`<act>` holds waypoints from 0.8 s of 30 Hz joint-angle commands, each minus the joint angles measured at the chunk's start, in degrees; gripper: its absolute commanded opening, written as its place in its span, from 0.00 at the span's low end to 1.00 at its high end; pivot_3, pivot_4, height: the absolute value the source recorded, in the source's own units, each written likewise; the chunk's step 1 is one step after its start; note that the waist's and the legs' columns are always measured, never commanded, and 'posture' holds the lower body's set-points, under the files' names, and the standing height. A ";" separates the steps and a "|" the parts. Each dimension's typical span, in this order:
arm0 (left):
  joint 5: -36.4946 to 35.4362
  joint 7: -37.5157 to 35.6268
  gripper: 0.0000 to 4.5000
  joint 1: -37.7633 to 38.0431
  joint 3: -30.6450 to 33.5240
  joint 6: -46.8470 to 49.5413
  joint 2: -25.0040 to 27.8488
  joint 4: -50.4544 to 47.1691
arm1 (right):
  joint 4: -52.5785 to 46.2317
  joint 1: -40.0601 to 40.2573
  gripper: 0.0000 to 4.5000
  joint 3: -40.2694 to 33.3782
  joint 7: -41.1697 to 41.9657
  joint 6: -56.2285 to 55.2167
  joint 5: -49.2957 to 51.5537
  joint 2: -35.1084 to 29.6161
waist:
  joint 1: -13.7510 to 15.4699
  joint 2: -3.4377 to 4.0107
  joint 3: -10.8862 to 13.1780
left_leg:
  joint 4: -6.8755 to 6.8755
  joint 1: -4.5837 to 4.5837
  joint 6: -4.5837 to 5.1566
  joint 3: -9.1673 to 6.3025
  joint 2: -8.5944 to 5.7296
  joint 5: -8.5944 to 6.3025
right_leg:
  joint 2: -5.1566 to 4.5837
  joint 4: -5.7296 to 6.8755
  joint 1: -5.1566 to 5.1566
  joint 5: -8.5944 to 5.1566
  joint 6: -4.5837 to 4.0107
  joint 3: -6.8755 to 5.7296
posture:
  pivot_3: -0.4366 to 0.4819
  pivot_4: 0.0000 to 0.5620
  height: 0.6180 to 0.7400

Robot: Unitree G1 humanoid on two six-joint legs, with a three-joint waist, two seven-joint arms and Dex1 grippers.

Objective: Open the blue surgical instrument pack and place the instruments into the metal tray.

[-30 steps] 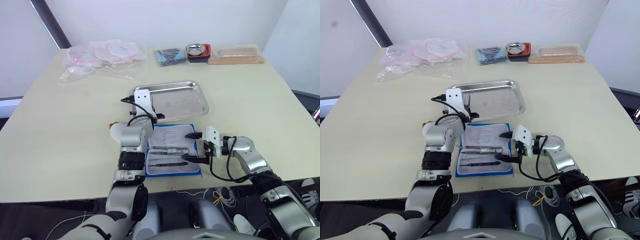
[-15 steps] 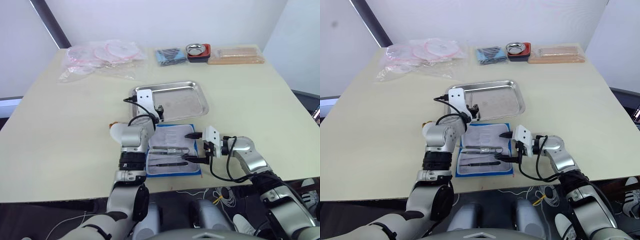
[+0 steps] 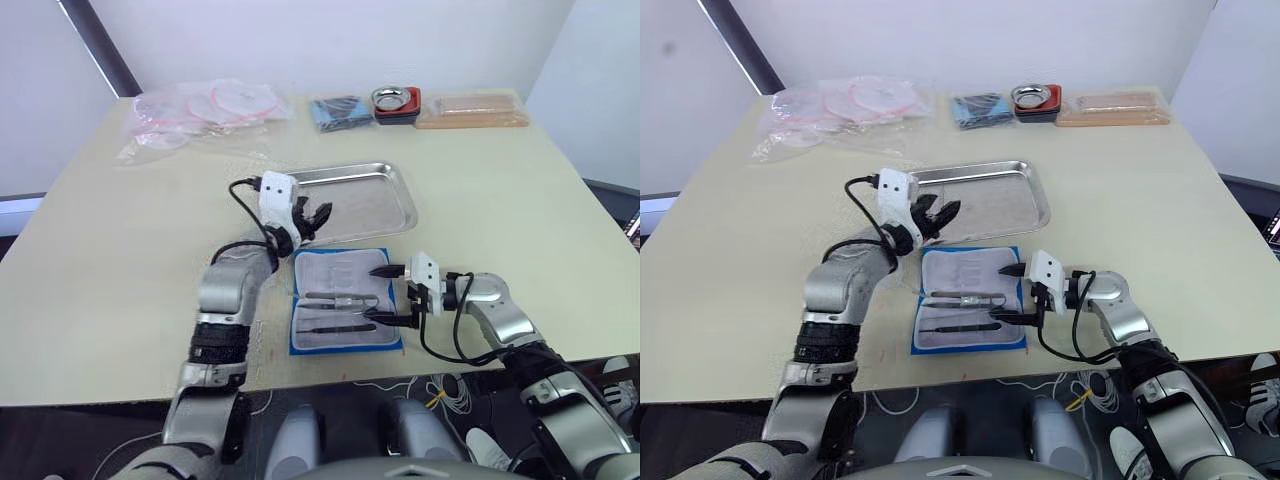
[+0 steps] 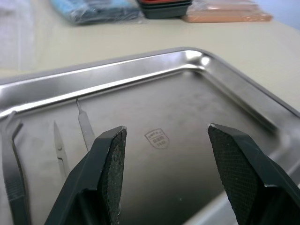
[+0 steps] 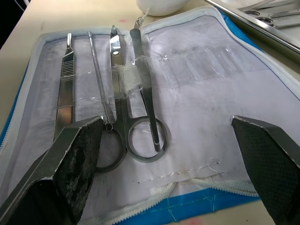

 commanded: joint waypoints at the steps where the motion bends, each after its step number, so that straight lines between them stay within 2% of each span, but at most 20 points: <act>1: -3.83 -8.82 0.65 3.10 0.48 -2.43 4.82 -6.62 | 6.88 4.15 1.00 3.78 -1.31 2.64 -6.21 -1.72 | 0.15 0.00 0.00 | 0.00 0.00 0.00 -0.02 0.00 0.00 | -0.01 0.00 0.00 0.00 0.00 -0.01 | 0.48 0.27 1.00; 4: -7.60 -14.28 0.65 5.55 1.87 -1.56 7.95 -9.16 | 6.99 4.29 1.00 3.89 -1.28 2.44 -6.27 -1.67 | 0.12 -0.02 0.01 | 0.00 -0.02 0.00 -0.01 0.01 0.00 | -0.05 -0.05 0.00 -0.12 -0.21 0.02 | 0.48 0.27 1.00; 6: -10.66 -21.85 0.65 8.52 2.64 -2.23 12.97 -11.48 | 7.49 4.23 1.00 4.01 -1.11 2.14 -6.38 -1.61 | 0.08 0.01 0.02 | 0.00 -0.02 0.01 -0.02 0.03 0.00 | -0.04 -0.07 0.00 -0.13 -0.22 0.03 | 0.48 0.27 1.00; 10: -14.59 -32.01 0.65 11.97 3.73 -4.55 20.09 -12.88 | 7.63 4.29 1.00 4.00 -1.00 1.96 -6.41 -1.68 | 0.12 0.12 0.10 | -0.07 0.00 0.01 -0.06 0.06 0.00 | -0.05 -0.09 -0.04 -0.16 -0.26 0.04 | 0.48 0.27 1.00; 17: -13.09 -46.88 0.65 15.85 3.79 -15.26 30.38 -7.62 | 7.41 4.24 1.00 3.95 -0.53 2.10 -6.33 -2.11 | 0.18 0.31 0.23 | -0.09 -0.04 0.01 -0.32 0.14 -0.01 | -0.20 -0.17 -0.16 -0.17 -0.28 0.16 | 0.48 0.27 1.00; 20: -14.59 -56.46 0.65 17.57 4.13 -19.39 35.29 -6.28 | 7.48 4.10 1.00 3.89 -0.28 2.06 -6.34 -2.33 | 0.16 0.32 0.27 | -0.16 -0.06 0.01 -0.32 0.19 -0.01 | -0.46 -0.25 -0.19 -0.17 -0.29 0.16 | 0.48 0.27 1.00; 21: -15.47 -58.68 0.74 17.73 4.53 -19.61 36.44 -5.62 | 7.59 4.01 1.00 3.85 -0.26 2.02 -6.37 -2.37 | 0.25 0.34 0.28 | -0.20 -0.05 0.01 -0.31 0.20 -0.01 | -0.54 -0.26 -0.19 -0.17 -0.29 0.12 | 0.48 0.27 1.00; 23: -16.07 -61.74 0.82 17.56 4.96 -21.23 37.67 -4.07 | 7.69 3.93 1.00 3.80 -0.20 1.99 -6.39 -2.40 | 0.26 0.32 0.28 | -0.21 -0.06 0.01 -0.34 0.19 -0.01 | -0.65 -0.29 -0.19 -0.19 -0.32 0.06 | 0.48 0.27 1.00; 24: -16.19 -63.02 0.93 17.19 5.12 -22.16 38.14 -3.19 | 7.68 3.88 1.00 3.78 -0.19 2.02 -6.37 -2.38 | 0.26 0.33 0.28 | -0.22 -0.07 0.01 -0.33 0.19 -0.01 | -0.68 -0.30 -0.19 -0.19 -0.32 0.06 | 0.48 0.27 1.00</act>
